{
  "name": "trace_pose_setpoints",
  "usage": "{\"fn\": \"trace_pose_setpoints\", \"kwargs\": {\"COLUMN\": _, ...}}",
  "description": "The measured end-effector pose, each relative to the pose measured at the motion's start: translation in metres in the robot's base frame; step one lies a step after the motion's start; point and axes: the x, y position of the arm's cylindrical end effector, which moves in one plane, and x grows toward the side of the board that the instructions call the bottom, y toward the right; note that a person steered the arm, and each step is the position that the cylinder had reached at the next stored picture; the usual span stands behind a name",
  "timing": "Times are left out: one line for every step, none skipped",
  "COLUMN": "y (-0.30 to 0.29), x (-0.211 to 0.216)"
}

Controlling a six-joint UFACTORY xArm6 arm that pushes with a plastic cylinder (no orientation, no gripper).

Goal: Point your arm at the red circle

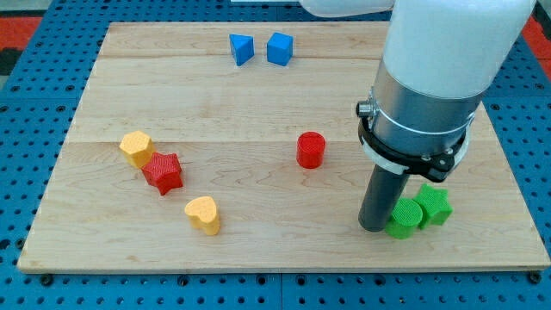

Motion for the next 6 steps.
{"fn": "trace_pose_setpoints", "kwargs": {"y": 0.0, "x": -0.001}}
{"fn": "trace_pose_setpoints", "kwargs": {"y": 0.0, "x": -0.002}}
{"fn": "trace_pose_setpoints", "kwargs": {"y": 0.0, "x": -0.004}}
{"fn": "trace_pose_setpoints", "kwargs": {"y": -0.038, "x": -0.009}}
{"fn": "trace_pose_setpoints", "kwargs": {"y": -0.042, "x": -0.031}}
{"fn": "trace_pose_setpoints", "kwargs": {"y": -0.063, "x": -0.074}}
